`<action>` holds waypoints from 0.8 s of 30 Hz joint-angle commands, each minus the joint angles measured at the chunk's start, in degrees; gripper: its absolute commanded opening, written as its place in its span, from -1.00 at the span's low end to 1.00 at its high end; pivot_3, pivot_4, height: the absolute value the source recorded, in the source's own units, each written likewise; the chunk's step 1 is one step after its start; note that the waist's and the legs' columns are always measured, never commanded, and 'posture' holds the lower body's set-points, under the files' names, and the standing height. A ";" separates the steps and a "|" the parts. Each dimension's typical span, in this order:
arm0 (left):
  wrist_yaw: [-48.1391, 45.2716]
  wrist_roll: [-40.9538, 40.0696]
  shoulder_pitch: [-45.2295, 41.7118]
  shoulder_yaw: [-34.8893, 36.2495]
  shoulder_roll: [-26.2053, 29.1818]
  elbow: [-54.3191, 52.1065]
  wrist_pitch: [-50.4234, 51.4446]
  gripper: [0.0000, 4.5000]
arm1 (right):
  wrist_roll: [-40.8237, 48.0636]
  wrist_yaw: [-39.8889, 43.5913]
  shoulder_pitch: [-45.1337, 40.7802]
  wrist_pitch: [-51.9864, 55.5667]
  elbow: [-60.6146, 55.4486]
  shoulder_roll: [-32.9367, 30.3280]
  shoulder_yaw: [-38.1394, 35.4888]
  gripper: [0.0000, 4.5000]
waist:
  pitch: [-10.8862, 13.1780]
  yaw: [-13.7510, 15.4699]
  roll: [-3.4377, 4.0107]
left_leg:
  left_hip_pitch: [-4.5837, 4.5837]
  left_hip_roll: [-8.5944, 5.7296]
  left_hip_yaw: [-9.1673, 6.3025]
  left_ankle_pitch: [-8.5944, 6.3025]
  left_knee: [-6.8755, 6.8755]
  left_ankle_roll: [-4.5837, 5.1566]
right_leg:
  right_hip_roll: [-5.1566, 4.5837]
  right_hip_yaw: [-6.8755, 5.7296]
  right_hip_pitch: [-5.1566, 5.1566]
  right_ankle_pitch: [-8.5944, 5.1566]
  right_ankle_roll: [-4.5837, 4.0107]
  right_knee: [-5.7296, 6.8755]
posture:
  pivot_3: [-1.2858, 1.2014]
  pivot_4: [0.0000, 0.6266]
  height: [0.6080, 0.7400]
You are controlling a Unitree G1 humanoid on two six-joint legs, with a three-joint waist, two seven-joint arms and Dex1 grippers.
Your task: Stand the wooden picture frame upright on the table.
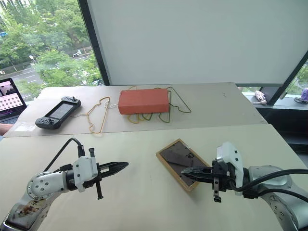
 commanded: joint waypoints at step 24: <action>1.23 -4.20 -18.94 -19.97 -10.54 11.58 41.09 -1.00 | -36.39 0.53 -29.34 -8.95 44.98 -1.24 26.10 -1.00 | 0.09 -1.00 0.09 | -0.16 -0.11 0.09 0.01 0.13 -0.01 | 0.03 0.16 -0.29 0.02 0.03 0.20 | 0.03 -0.52 1.00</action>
